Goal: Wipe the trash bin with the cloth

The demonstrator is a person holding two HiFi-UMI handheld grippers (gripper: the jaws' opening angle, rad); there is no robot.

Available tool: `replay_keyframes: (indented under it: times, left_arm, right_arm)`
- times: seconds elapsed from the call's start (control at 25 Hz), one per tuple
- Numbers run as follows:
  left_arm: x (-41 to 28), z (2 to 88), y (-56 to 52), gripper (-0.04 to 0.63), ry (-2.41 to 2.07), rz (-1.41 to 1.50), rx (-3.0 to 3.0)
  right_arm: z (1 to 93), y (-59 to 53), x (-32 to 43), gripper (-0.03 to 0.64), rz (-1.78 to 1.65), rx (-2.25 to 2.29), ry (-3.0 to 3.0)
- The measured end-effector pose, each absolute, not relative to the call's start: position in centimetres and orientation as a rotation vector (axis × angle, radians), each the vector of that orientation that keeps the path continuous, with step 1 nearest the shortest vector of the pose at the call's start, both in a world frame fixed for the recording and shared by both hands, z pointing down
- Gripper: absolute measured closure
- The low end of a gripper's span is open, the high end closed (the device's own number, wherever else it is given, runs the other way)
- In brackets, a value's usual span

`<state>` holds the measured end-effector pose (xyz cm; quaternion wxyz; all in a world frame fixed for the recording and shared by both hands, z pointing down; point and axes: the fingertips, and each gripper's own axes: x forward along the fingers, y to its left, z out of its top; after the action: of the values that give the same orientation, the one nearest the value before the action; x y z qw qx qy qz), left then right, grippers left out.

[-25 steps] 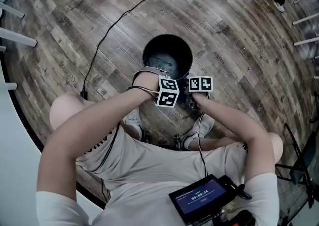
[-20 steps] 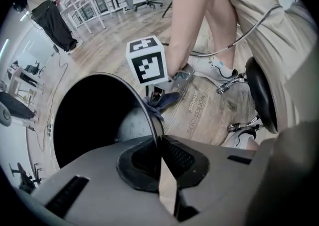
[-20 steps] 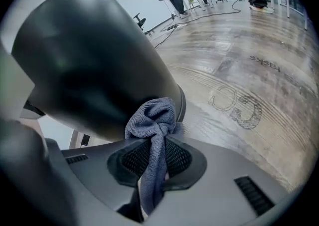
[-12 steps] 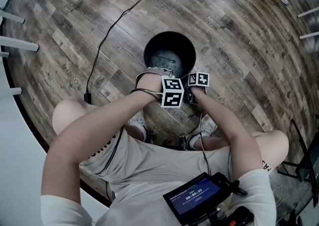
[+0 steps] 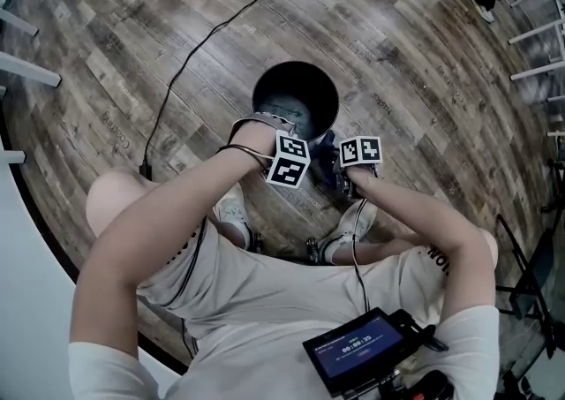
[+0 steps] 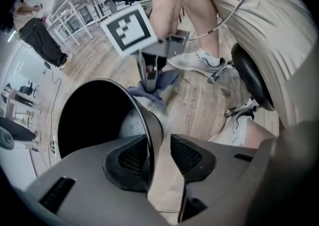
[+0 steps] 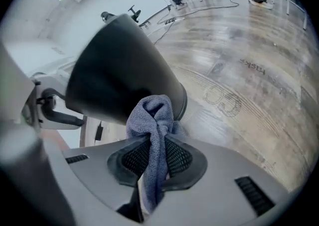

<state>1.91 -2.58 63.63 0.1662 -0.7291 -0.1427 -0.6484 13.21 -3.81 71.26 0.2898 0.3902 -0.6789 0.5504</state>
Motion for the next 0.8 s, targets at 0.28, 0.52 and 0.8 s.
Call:
replay_keyframes:
  times: [0.28, 0.52, 0.8]
  left_arm:
    - [-0.6, 64.7, -4.4, 0.459, -0.386, -1.836, -1.906]
    - [-0.9, 65.5, -4.4, 0.546, -0.402, -1.824, -1.831]
    - [-0.3, 65.3, -3.8, 0.563, -0.436, -1.837, -1.841]
  right_arm:
    - [62.4, -2.4, 10.3, 0.556, 1.491, 1.002, -1.913]
    - [60.6, -3.6, 8.9, 0.557, 1.545, 1.047, -1.961]
    - [63.4, -4.5, 8.6, 0.557, 1.531, 1.032, -1.927]
